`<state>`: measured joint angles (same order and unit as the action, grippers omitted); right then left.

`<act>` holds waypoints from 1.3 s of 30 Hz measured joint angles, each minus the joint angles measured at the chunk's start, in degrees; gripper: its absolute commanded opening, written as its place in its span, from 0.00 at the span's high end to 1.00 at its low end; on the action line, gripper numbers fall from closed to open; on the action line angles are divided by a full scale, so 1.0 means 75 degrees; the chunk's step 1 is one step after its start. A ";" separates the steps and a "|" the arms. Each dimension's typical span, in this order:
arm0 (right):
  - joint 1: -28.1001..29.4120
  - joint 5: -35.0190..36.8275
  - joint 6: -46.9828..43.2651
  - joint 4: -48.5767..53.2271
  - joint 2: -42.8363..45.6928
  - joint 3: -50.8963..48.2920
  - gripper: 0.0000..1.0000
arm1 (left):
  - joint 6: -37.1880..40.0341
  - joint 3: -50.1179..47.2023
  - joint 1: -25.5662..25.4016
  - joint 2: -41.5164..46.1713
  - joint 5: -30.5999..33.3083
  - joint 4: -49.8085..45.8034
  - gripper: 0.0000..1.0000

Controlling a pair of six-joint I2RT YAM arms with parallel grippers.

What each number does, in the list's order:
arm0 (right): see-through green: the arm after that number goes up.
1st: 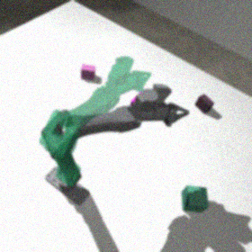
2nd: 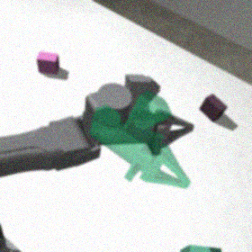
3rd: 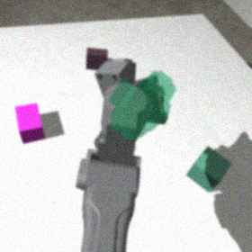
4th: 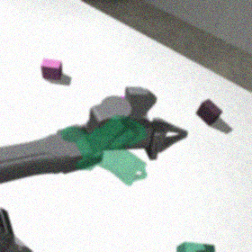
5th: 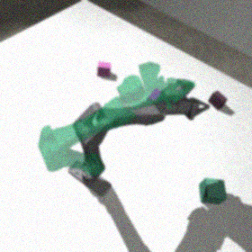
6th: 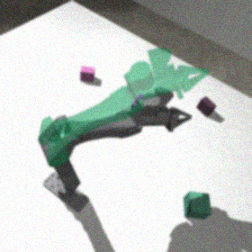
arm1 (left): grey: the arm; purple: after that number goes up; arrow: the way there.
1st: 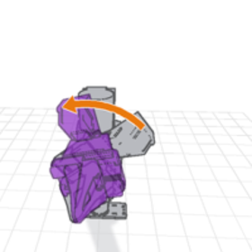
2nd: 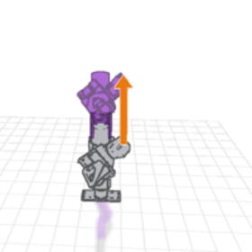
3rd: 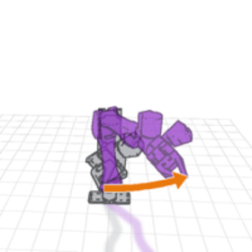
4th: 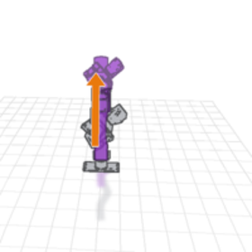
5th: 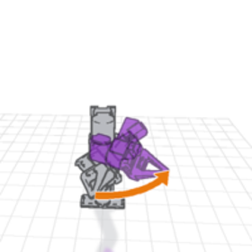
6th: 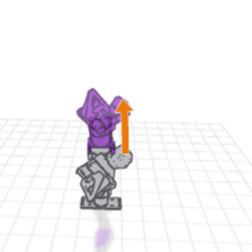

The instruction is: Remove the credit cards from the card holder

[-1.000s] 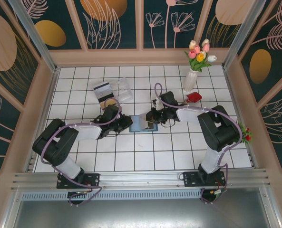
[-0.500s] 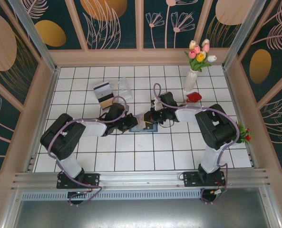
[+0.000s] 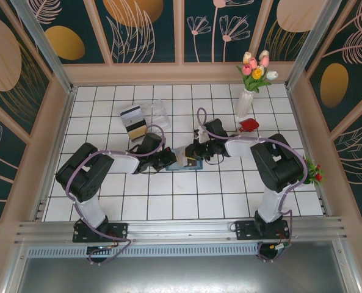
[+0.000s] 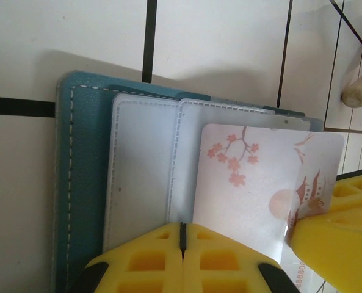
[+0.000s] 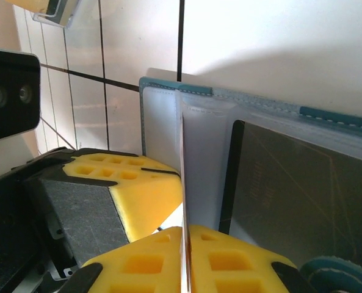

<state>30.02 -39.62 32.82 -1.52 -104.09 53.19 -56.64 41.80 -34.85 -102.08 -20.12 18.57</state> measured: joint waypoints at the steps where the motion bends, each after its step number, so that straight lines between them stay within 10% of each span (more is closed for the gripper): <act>1: -0.0006 0.0020 -0.0029 0.0055 0.0003 0.0000 0.88 | 0.0000 0.0000 0.0000 0.0000 0.0000 0.0000 1.00; 13: -0.0437 0.0105 -0.0169 0.0216 0.1574 -0.0548 0.89 | 0.0093 0.0128 0.0003 0.0323 0.0152 -0.0629 0.86; 26: -0.0577 0.0149 0.1364 -0.2503 0.2792 -0.1836 0.90 | 0.0702 0.0519 0.0286 0.2777 0.1142 -0.1504 0.26; 39: -0.0574 0.0067 0.3818 -0.6239 0.2833 -0.2314 0.90 | -0.0210 0.0067 0.0361 0.3045 -0.0280 0.0994 0.31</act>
<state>25.71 -39.11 61.45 -48.31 -82.85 35.83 -58.22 42.30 -32.14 -79.24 -22.22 26.02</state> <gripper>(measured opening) 0.100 0.740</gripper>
